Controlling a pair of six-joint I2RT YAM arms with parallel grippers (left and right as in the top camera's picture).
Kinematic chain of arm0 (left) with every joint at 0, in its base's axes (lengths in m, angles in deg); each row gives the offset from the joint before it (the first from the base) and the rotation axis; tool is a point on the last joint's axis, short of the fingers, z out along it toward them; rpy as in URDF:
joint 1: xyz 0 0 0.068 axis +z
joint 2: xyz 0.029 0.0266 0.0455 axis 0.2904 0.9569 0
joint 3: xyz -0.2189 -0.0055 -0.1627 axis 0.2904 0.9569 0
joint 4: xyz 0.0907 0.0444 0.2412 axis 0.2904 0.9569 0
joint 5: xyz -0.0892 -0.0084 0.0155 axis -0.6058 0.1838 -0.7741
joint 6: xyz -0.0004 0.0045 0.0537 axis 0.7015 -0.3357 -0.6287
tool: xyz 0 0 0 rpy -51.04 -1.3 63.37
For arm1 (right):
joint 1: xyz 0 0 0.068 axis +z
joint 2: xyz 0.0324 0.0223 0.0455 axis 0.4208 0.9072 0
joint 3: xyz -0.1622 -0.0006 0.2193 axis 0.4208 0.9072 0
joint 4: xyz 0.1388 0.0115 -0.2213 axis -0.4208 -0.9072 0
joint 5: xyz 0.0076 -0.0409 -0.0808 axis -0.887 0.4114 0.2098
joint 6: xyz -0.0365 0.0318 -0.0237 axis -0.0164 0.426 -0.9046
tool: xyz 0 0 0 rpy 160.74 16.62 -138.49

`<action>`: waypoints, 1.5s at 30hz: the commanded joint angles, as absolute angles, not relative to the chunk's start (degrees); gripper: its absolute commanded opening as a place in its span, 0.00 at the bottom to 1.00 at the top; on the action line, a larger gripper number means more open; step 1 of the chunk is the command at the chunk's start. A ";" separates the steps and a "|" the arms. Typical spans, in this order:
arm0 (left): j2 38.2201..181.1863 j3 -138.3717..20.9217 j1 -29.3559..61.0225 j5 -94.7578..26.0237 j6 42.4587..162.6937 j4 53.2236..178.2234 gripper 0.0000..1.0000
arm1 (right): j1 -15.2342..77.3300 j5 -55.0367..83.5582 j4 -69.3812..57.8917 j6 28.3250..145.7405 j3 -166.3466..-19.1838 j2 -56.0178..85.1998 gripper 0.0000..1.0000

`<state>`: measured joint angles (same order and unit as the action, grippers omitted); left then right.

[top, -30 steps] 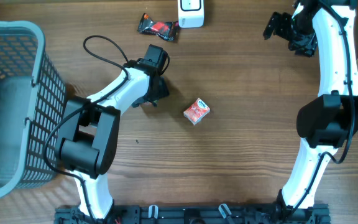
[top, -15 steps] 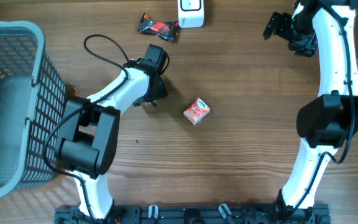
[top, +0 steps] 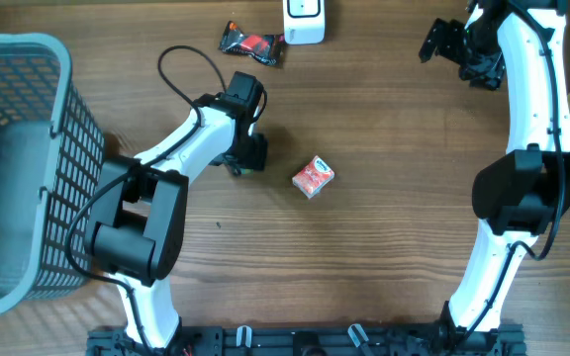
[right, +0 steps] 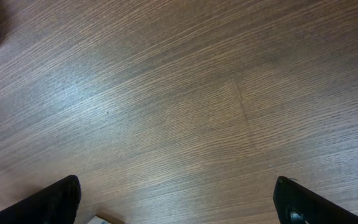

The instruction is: Scan the item barcode

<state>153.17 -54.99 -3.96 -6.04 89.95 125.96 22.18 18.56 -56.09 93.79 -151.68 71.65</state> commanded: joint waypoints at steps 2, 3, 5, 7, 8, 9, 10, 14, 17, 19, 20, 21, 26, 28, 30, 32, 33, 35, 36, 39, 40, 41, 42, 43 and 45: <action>153.87 -54.48 -6.01 -18.28 69.04 128.83 0.66 | 22.47 19.71 -55.92 92.80 -151.53 71.01 1.00; 153.87 -54.48 -6.58 -18.28 67.44 129.46 0.66 | 22.47 19.71 -55.90 92.80 -151.53 71.01 1.00; 153.87 -54.48 -7.83 -18.28 63.59 130.53 0.67 | 22.47 19.71 -55.79 92.80 -151.53 71.01 1.00; 153.87 -54.48 -8.90 -18.26 60.56 130.60 0.71 | 22.47 19.71 -55.74 92.80 -151.53 71.01 1.00; 153.87 -54.48 -9.51 -18.24 58.70 130.38 0.72 | 22.47 19.71 -55.74 92.80 -151.53 71.01 1.00; 153.89 -54.48 -9.97 -18.19 57.15 130.16 0.73 | 22.47 19.71 -55.76 92.78 -151.53 71.01 1.00; 153.89 -54.48 -10.27 -18.06 55.97 129.94 0.74 | 22.47 19.71 -55.74 92.80 -151.53 71.01 1.00; 153.89 -54.48 -11.32 -16.64 47.64 129.50 0.75 | 22.47 19.71 -55.76 92.78 -151.53 71.01 1.00; 153.89 -54.48 -11.35 -13.80 40.69 129.50 0.83 | 22.47 19.71 -55.74 92.80 -151.53 71.01 1.00; 153.89 -54.48 -11.30 -10.72 37.65 129.50 0.85 | 22.47 19.71 -55.74 92.78 -151.53 71.01 1.00; 153.89 -54.48 -11.28 -8.79 36.43 129.50 0.86 | 22.47 19.71 -55.74 92.76 -151.53 71.01 1.00; 153.89 -54.48 -11.28 -6.67 35.16 129.53 0.86 | 22.47 19.71 -55.72 92.76 -151.53 71.01 1.00; 153.89 -54.48 -11.04 4.25 30.09 128.11 1.00 | 22.47 19.71 -55.70 92.78 -151.53 71.01 1.00; 153.89 -54.48 -10.89 5.50 30.11 126.95 1.00 | 22.47 19.71 -55.70 92.72 -151.53 71.01 1.00; 153.89 -54.48 -10.71 5.54 30.70 125.70 1.00 | 22.47 19.74 -55.70 92.63 -151.53 71.01 1.00; 153.49 -54.48 -10.62 5.17 34.59 124.13 1.00 | 22.47 19.74 -55.50 92.58 -151.53 71.01 1.00; 153.14 -54.51 -10.58 4.14 36.60 123.56 1.00 | 22.47 19.74 -55.35 92.56 -151.53 71.01 1.00; 151.92 -54.48 -10.60 1.72 39.27 122.82 1.00 | 22.47 19.74 -55.09 92.52 -151.53 71.01 1.00; 151.07 -54.51 -10.60 0.95 40.71 122.62 1.00 | 22.47 19.74 -55.04 92.34 -151.53 71.01 1.00; 146.89 -54.48 -10.60 0.54 46.61 123.19 1.00 | 22.47 19.71 -54.82 91.19 -151.53 71.01 1.00; 145.91 -54.48 -10.60 0.54 47.75 123.54 1.00 | 22.47 19.74 -54.82 91.14 -151.53 71.01 1.00; 144.79 -54.48 -10.60 0.34 48.97 123.97 1.00 | 22.47 19.71 -54.82 91.14 -151.53 71.01 1.00; 143.35 -54.48 -10.60 -0.12 50.15 124.67 1.00 | 22.47 19.74 -54.82 91.12 -151.53 71.01 1.00; 142.32 -54.48 -10.60 -0.34 50.90 125.31 1.00 | 22.47 19.71 -54.85 91.14 -151.53 71.01 1.00; 140.34 -54.48 -10.60 -0.51 52.05 127.23 1.00 | 22.47 19.71 -54.93 91.10 -151.53 71.01 1.00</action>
